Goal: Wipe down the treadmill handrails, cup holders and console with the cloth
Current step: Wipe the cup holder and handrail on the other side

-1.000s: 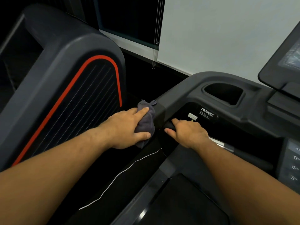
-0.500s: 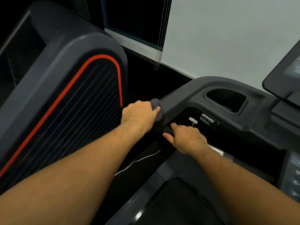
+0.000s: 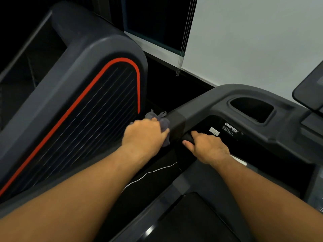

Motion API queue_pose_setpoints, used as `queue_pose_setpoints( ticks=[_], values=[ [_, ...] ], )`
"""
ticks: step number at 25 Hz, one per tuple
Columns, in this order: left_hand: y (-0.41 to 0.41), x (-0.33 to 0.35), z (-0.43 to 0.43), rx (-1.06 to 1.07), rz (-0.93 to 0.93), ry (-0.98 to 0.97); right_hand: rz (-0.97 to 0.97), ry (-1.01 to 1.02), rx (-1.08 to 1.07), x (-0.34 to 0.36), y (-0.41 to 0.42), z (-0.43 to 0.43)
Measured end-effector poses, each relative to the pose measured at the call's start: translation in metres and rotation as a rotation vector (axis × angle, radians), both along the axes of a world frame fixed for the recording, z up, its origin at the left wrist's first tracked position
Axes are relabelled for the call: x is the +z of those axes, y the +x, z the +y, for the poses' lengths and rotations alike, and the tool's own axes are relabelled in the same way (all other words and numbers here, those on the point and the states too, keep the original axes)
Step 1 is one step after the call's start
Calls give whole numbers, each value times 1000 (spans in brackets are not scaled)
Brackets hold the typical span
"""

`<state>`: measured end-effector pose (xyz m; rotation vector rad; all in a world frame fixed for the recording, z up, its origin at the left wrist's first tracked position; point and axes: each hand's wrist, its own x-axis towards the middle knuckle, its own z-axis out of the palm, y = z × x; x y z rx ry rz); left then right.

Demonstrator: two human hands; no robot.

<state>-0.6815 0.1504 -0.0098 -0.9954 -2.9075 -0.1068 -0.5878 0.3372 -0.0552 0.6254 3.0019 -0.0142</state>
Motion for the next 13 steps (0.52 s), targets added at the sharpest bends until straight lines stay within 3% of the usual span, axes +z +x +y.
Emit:
queue_pose_setpoints(
  ticks=[5, 9, 13],
  values=[
    [1, -5, 25, -143, 159, -11, 27, 68, -20, -6, 0, 2],
    [2, 0, -39, -244, 66, 20, 78, -45, -50, -8, 3, 4],
    [0, 12, -97, -54, -96, -51, 673, -186, -6, -2, 10, -27]
  ],
)
